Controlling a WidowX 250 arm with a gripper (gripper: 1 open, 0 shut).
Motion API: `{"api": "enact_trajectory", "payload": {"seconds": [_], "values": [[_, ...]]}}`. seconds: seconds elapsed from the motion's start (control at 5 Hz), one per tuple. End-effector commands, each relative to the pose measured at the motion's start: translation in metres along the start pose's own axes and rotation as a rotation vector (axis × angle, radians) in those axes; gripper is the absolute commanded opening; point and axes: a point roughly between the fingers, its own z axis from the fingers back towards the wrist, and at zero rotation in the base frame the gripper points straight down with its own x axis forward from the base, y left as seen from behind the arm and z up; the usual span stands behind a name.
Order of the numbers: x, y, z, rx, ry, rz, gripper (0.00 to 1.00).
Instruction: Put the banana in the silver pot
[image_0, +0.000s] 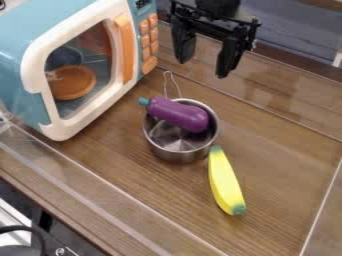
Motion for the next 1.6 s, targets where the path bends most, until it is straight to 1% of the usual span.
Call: {"api": "enact_trajectory", "payload": {"seconds": [0.0,0.2,0.4,0.6,1.0,1.2,1.4], "values": [[-0.01,-0.001,-0.02,-0.007,0.064,0.082,1.0],[-0.028,-0.009,-0.034,-0.03,0.084,0.216,1.0],[-0.04,-0.019,-0.045,-0.059,0.062,0.356,1.0],[-0.043,-0.021,-0.047,-0.073,0.053,0.444,1.0],[-0.048,-0.025,-0.05,-0.094,0.04,0.576,1.0],[-0.05,-0.027,-0.052,-0.104,0.037,0.625,1.0],[-0.052,-0.029,-0.053,-0.113,0.037,0.654,1.0]]}}
